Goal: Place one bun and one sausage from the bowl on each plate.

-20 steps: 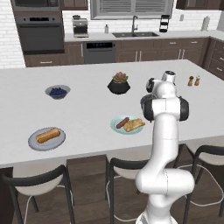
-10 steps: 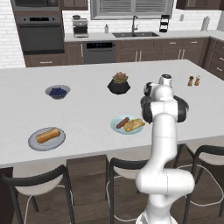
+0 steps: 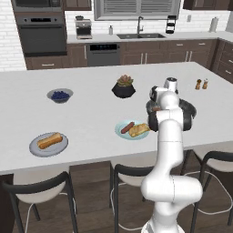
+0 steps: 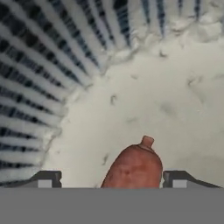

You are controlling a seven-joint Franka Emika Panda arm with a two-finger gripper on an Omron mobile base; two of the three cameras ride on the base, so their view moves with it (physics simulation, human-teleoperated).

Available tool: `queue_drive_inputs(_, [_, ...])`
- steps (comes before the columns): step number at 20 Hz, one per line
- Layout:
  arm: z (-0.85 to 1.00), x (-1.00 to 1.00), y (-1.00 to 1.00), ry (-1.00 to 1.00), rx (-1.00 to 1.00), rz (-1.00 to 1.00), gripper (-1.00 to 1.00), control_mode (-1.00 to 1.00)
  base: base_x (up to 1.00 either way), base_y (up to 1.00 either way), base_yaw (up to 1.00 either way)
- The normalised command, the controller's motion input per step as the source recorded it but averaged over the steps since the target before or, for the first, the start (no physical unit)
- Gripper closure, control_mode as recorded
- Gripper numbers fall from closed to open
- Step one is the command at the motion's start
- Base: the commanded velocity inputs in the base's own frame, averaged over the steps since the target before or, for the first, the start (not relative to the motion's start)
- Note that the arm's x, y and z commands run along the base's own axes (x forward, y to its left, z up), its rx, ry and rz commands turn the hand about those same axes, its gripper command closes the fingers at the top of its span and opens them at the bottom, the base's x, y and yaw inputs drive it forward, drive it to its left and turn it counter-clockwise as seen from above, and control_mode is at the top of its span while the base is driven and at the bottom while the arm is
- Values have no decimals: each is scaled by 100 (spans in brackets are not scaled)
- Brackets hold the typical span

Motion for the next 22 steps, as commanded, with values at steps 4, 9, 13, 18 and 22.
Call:
queue_drive_inputs(4, [-18, -14, -3, 1, 0, 0, 100, -100, 0, 0, 0])
queue_drive_inputs(9, [-1, -17, 0, 0, 0, 0, 100, -100, 0, 0, 0])
queue_drive_inputs(13, [21, -91, 10, -17, 0, -2, 100, -100, 0, 0, 0])
queue_drive_inputs(18, [24, -100, 57, -35, -5, 0, 100, -100, 0, 0, 0])
queue_drive_inputs(22, [21, -100, 97, -30, -16, 0, 100, -100, 0, 0, 0])
